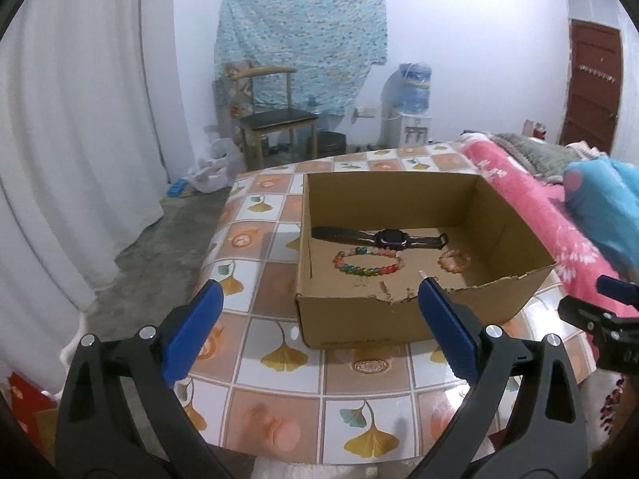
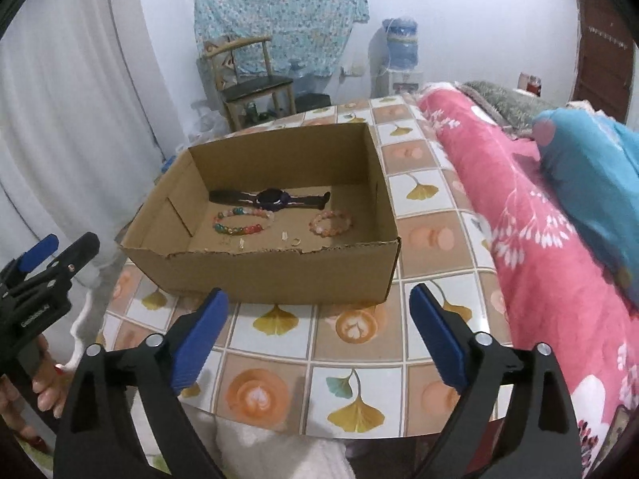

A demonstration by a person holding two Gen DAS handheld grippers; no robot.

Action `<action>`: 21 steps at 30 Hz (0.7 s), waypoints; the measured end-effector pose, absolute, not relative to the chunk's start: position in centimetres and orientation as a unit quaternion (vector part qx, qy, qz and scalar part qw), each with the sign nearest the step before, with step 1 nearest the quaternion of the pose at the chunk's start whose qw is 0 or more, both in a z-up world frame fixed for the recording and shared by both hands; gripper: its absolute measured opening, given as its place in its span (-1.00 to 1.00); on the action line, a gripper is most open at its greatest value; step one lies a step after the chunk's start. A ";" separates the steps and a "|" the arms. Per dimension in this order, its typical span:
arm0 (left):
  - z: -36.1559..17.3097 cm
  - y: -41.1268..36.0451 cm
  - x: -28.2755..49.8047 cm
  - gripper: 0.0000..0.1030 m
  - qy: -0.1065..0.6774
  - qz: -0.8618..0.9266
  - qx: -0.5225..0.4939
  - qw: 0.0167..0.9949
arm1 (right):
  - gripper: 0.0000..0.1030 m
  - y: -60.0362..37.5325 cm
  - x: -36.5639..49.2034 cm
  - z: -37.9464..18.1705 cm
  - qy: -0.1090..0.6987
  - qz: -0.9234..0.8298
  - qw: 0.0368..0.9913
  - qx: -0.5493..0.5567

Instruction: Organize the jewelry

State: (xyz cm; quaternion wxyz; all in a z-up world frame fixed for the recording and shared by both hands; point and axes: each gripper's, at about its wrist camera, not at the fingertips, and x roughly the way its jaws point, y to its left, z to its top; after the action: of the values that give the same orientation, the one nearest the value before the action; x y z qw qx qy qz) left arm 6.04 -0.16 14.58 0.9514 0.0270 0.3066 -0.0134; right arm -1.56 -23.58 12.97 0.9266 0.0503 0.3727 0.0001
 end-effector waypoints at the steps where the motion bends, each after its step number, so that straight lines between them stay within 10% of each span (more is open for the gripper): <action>1: 14.6 -0.5 6.0 0.84 0.308 -0.005 0.034 0.951 | 0.79 -23.4 -1.7 13.0 0.371 -0.001 0.928 0.043; 21: 12.6 -2.0 7.8 0.84 0.376 0.001 0.021 0.927 | 0.86 -23.7 -1.0 11.5 0.395 -0.044 0.916 0.057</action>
State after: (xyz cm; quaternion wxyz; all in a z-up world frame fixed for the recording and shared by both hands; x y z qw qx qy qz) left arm 7.84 -2.04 12.58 0.9265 0.0214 0.3757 0.0009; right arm -1.01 -23.70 11.50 0.9157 0.0568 0.3955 -0.0438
